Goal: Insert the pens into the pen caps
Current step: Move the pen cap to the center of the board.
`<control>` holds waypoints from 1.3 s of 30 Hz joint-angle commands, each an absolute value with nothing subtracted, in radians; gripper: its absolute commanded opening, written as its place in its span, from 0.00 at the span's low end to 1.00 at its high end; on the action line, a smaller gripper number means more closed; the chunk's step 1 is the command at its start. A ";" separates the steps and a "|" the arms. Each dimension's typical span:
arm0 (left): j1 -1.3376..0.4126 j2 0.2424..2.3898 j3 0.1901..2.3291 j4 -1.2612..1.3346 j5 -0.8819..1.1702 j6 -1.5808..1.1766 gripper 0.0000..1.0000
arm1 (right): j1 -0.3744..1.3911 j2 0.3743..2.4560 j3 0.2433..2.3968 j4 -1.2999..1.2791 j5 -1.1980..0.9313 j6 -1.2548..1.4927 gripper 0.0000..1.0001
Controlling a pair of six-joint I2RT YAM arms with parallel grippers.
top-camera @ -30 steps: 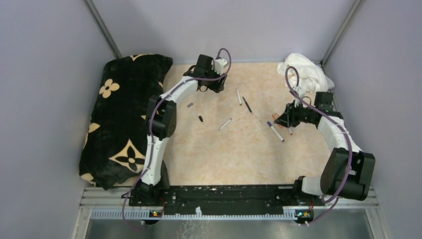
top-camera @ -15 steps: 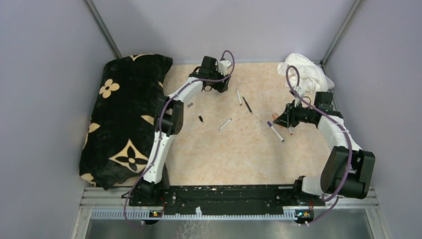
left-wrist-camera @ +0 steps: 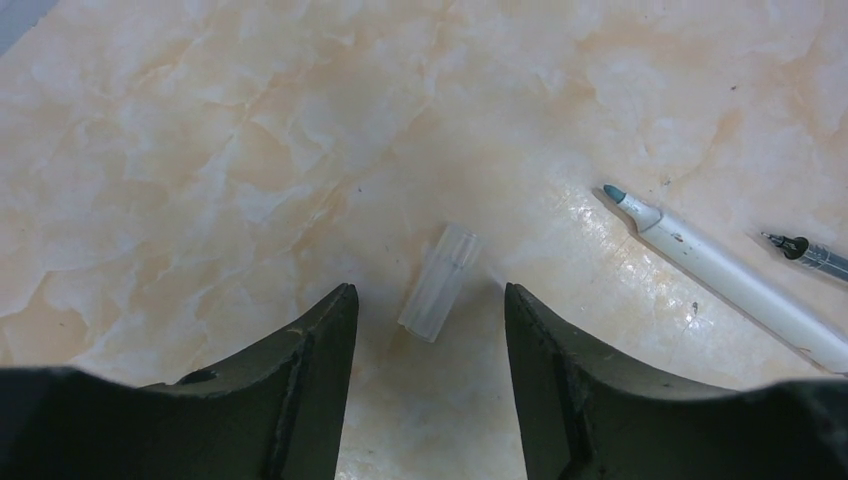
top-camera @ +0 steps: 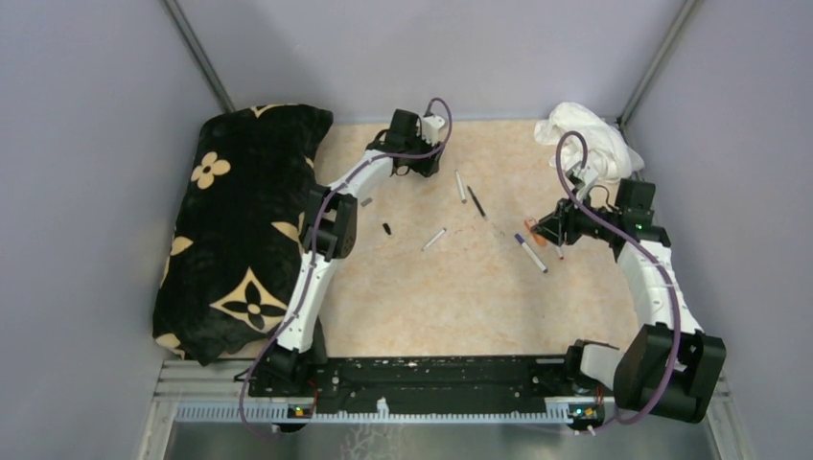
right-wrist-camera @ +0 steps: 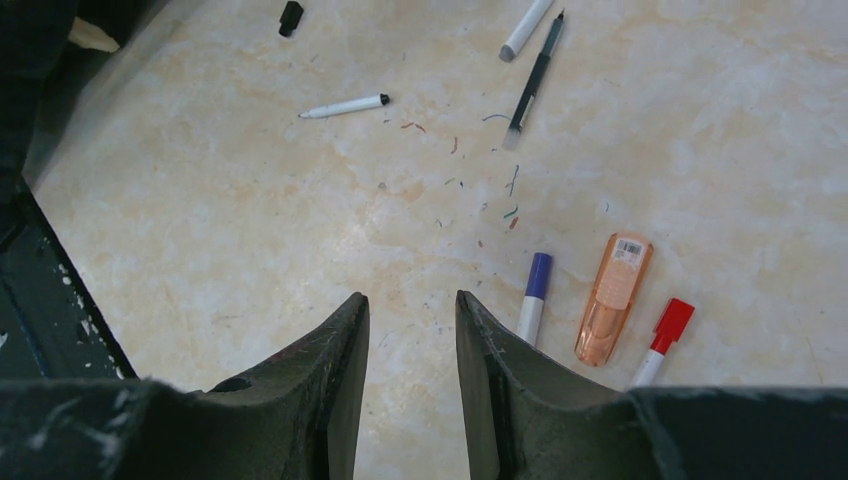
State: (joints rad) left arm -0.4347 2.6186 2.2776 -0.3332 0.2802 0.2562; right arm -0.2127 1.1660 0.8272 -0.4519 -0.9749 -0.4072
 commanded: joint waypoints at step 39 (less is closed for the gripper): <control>-0.670 1.822 1.031 -0.171 0.151 -0.205 0.15 | 0.045 1.302 0.846 -0.272 -0.737 -0.350 0.38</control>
State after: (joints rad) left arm -0.6777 1.8702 1.1278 -0.1814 0.2039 -0.0906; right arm -0.0406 1.1866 0.7433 -0.3763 -0.8574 -0.4194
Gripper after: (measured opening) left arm 0.197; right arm 0.381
